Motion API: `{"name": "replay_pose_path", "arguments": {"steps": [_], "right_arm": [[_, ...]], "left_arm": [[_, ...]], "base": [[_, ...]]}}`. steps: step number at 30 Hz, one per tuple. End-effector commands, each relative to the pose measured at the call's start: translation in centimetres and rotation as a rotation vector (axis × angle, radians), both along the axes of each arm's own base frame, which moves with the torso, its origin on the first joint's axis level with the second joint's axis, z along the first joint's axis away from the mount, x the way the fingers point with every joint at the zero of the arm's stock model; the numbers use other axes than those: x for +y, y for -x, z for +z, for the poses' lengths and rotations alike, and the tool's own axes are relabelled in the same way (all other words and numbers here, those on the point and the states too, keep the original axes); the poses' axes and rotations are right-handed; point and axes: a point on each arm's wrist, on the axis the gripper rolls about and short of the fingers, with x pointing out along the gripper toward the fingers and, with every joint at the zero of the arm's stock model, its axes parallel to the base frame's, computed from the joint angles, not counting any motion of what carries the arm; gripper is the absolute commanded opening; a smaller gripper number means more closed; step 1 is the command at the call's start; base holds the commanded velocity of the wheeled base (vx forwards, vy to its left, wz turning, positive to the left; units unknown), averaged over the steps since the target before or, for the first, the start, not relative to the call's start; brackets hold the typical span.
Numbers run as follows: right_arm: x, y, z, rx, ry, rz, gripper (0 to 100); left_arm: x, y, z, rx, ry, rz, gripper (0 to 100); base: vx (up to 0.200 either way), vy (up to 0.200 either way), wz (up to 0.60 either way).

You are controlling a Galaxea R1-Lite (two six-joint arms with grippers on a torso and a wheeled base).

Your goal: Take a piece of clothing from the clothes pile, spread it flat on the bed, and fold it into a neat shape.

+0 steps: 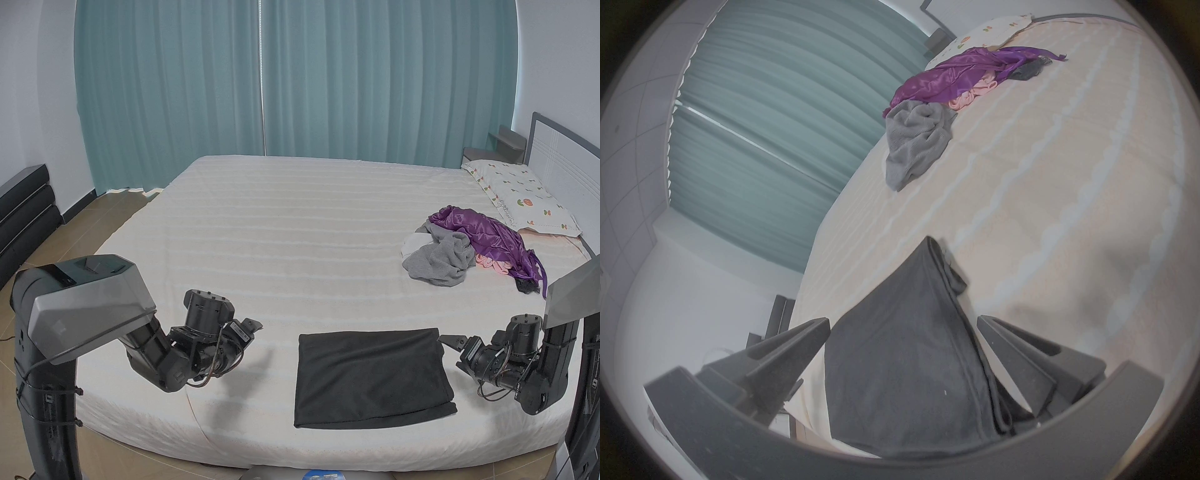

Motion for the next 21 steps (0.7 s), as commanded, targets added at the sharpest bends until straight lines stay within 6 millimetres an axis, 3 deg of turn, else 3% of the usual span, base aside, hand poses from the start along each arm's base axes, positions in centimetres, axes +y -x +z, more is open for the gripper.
{"name": "replay_pose_path", "arguments": {"steps": [1, 20, 21], "right_arm": [[0.7, 2.4, -0.8, 0.073, 0.024, 0.069, 100], [1.3, 3.3, -2.5, 0.101, 0.161, 0.185, 100], [1.3, 3.3, -2.5, 0.102, 0.168, 0.186, 0]], "left_arm": [[2.5, 1.1, 1.4, 0.012, 0.022, 0.048, 100], [3.0, 0.8, 1.1, 0.015, 0.018, 0.06, 100], [3.0, 0.8, 1.0, 0.017, 0.018, 0.06, 100]], "base": [[0.0, 0.0, 0.0], [0.0, 0.0, 0.0], [0.0, 0.0, 0.0]]}}
